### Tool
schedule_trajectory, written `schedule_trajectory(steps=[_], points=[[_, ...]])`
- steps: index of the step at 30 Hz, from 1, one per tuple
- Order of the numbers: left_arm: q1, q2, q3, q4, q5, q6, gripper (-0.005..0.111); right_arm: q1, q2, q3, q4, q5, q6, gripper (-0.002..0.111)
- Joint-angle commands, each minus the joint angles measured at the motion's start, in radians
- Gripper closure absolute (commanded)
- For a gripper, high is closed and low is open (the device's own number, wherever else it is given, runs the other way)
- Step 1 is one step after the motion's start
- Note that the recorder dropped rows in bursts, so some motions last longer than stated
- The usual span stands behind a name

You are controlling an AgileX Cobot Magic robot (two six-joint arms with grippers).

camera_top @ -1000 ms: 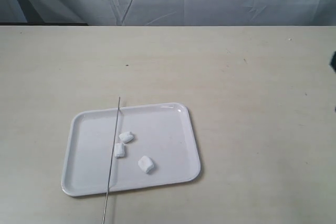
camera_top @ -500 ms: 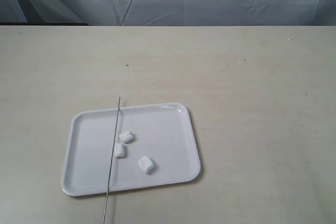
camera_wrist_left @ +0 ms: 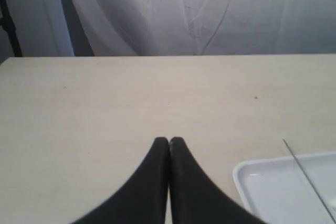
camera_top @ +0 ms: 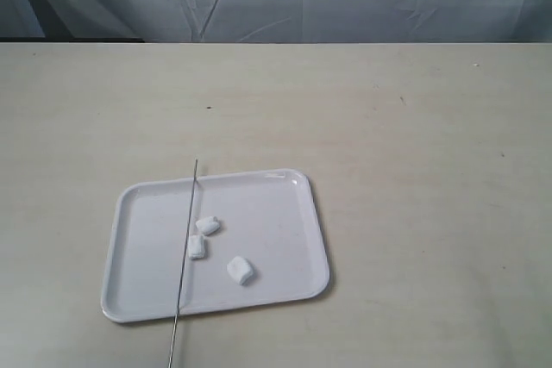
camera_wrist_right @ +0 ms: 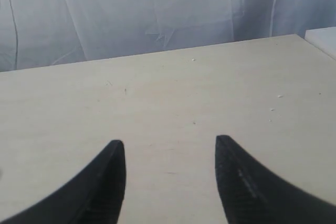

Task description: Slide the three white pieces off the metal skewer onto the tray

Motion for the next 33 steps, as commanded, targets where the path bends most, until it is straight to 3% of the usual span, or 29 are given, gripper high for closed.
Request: schedule_trajectory(steps=[1, 10, 14, 33], points=[[0.061, -0.039, 0.022, 0.003, 0.010, -0.019, 0.107, -0.004, -0.007, 0.002, -0.014, -0.001, -0.048, 0.058], [0.072, -0.039, 0.050, -0.018, -0.004, -0.017, 0.107, -0.004, -0.007, 0.002, -0.012, 0.008, -0.128, 0.058], [0.072, -0.039, 0.154, -0.036, -0.075, -0.001, 0.107, -0.005, -0.007, 0.002, 0.001, 0.015, -0.136, 0.058], [0.072, -0.039, 0.154, -0.054, -0.072, 0.011, 0.107, -0.003, -0.007, 0.002, 0.039, 0.062, -0.203, 0.058]])
